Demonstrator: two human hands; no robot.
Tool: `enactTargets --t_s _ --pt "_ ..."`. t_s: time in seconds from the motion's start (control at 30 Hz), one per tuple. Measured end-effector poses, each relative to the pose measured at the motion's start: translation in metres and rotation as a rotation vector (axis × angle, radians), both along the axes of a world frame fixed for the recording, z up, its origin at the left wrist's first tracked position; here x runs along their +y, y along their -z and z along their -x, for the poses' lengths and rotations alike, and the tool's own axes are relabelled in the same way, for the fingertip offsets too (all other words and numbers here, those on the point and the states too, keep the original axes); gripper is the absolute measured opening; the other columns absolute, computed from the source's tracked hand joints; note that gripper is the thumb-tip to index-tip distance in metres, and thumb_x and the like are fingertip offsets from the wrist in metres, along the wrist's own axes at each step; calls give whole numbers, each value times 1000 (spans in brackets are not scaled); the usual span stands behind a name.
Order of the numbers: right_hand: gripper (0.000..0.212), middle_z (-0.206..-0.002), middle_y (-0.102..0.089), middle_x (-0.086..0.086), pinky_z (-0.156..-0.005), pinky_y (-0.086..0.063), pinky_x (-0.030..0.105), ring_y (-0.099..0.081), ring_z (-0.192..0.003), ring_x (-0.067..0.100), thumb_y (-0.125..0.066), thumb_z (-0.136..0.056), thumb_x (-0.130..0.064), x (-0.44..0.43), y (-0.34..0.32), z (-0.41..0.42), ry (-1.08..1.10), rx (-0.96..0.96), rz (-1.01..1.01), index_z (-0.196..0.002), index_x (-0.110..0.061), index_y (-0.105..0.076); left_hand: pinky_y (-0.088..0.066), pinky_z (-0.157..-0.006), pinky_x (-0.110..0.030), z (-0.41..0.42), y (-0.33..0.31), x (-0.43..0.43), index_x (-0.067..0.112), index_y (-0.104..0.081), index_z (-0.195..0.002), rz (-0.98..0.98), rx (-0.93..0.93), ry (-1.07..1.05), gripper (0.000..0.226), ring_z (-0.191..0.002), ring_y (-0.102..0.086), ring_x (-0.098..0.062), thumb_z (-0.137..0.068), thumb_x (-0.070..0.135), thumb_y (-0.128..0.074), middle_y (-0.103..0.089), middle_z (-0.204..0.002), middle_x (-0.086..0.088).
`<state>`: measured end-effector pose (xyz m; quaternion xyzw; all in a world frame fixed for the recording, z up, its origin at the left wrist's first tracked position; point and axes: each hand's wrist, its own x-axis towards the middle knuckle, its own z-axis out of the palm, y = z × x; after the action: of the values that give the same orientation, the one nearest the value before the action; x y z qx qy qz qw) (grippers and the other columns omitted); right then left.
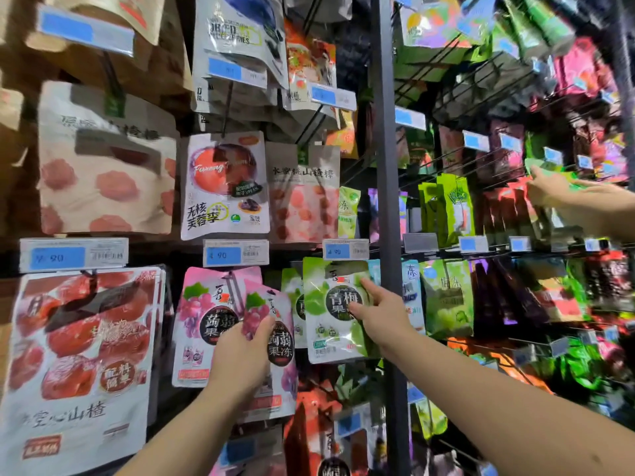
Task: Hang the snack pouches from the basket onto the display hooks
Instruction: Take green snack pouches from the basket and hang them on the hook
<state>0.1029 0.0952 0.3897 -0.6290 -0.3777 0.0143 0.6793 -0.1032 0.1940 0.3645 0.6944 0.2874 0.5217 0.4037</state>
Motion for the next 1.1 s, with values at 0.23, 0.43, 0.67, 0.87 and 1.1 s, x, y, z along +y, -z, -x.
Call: enactTargets --t_s 0.23,0.43,0.67,0.87,1.1 --pt "67 -158 -42 7 -114 -37 35 -43 -143 26 -71 -94 -9 23 0 -10 36 -34 97 -154 -18 -43 -44 -62 -30 1 -2 11 0 -70 -86 2 -26 7 46 -70 -65 -29 -98 43 -61 -73 -81 -18" --pt "67 -158 -43 4 -119 -34 36 -43 -143 23 -68 -97 -13 46 6 -25 79 -123 164 -156 -14 -38 -40 -56 -29 -1 1 15 -1 -67 -80 20 -27 -9 46 -58 -55 -19 -99 41 -61 -67 -68 -16" --pt "93 -141 -49 9 -92 -49 27 -61 -114 24 -86 -76 -21 84 26 -35 43 -177 299 -154 -13 -37 -29 -34 -15 6 1 19 12 -53 -62 11 -74 22 46 -32 -37 -3 -99 36 -62 -49 -42 6" --pt "92 -136 -30 7 -76 -41 -4 -59 -117 24 -81 -75 -1 134 36 -51 55 -182 238 -154 -15 -36 -29 -35 -16 5 -2 24 9 -59 -67 5 -64 24 45 -34 -38 -5 -97 41 -63 -49 -43 5" --pt "99 -138 -36 6 -109 -39 24 -55 -123 26 -79 -78 -21 182 36 -63 146 -214 352 -160 -34 -25 -27 -37 -21 1 -3 39 -8 -62 -88 30 -78 51 53 -35 -30 -10 -96 45 -63 -40 -47 2"
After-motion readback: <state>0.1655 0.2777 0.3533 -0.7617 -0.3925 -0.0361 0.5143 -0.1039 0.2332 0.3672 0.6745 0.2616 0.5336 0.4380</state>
